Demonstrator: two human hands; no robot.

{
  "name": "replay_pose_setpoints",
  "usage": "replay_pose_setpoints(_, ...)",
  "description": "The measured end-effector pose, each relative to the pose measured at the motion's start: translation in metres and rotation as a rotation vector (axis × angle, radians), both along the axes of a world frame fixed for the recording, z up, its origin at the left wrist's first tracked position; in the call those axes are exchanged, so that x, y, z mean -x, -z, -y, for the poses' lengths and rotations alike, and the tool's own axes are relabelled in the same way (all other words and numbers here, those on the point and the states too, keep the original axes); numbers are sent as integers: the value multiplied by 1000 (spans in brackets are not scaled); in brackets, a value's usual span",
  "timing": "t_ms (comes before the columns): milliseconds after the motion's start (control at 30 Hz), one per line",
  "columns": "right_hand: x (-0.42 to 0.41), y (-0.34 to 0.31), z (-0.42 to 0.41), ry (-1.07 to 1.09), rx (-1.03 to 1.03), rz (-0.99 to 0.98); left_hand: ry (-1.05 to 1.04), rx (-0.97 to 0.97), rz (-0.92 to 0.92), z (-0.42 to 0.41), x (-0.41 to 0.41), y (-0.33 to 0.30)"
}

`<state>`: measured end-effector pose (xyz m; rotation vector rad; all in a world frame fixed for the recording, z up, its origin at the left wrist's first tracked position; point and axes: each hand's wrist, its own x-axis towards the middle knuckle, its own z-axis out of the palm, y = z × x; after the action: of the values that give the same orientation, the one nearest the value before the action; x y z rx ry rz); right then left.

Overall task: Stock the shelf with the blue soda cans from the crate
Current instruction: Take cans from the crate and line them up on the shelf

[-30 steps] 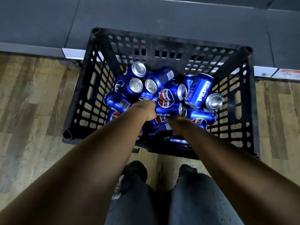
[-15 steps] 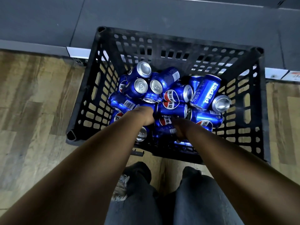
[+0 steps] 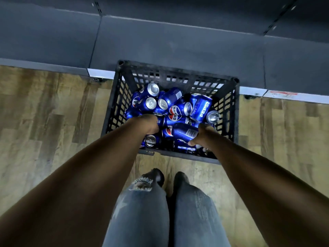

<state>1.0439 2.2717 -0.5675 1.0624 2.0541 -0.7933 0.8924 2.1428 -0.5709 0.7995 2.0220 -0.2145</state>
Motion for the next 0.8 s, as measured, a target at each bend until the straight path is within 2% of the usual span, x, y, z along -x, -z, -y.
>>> replay_pose_setpoints(133, -5, -83, 6, 84, -6, -18, -58, -32, 33, 2, -11, -89)
replay_pose_setpoints(300, -9, -181, 14, 323, 60, -117, -417, -186, 236, 2, -12, -191)
replay_pose_setpoints(500, 1, -286, 24, 609, 221, -292, -470, -249, 215, 5, -8, -304)
replay_pose_setpoints(667, 5, -376, 38, 689, 307, -515, -536, -374, 129, 10, 0, -389)
replay_pose_setpoints(800, 7, -443, 48, 730, 358, -670, -652, -512, 155, 8, -1, -445)
